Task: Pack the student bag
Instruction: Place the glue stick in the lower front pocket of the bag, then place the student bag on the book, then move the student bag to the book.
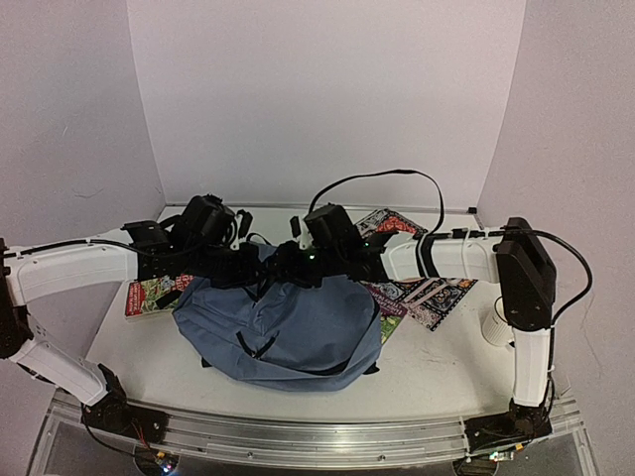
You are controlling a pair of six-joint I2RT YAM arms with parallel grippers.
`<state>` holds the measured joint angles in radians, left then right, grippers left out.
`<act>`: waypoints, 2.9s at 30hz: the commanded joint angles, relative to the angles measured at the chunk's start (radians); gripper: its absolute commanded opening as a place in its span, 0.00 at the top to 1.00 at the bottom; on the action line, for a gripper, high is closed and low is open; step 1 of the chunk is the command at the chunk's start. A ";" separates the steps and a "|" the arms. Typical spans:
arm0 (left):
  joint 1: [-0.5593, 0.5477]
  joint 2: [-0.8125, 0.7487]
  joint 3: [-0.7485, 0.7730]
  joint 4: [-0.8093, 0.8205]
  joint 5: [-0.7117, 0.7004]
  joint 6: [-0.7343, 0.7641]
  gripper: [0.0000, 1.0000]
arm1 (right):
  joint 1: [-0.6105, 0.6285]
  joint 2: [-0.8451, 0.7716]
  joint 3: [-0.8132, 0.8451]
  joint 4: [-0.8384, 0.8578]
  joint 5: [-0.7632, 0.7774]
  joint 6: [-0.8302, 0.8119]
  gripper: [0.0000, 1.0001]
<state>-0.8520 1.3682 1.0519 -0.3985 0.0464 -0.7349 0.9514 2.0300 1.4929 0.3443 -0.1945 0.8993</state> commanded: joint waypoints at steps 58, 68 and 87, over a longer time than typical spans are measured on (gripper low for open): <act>0.057 -0.099 0.015 -0.138 -0.082 0.274 0.32 | -0.005 -0.436 -0.451 -0.327 0.398 -0.471 0.30; -0.201 -0.141 -0.136 -0.124 0.108 0.239 0.39 | -0.005 -0.442 -0.469 -0.334 0.472 -0.456 0.29; -0.023 0.248 0.031 0.019 -0.157 0.420 0.43 | -0.005 -0.470 -0.475 -0.343 0.531 -0.428 0.28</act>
<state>-0.9737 1.5867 0.9700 -0.4511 0.0057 -0.3994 0.9451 1.6009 1.0187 0.0300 0.3004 0.4610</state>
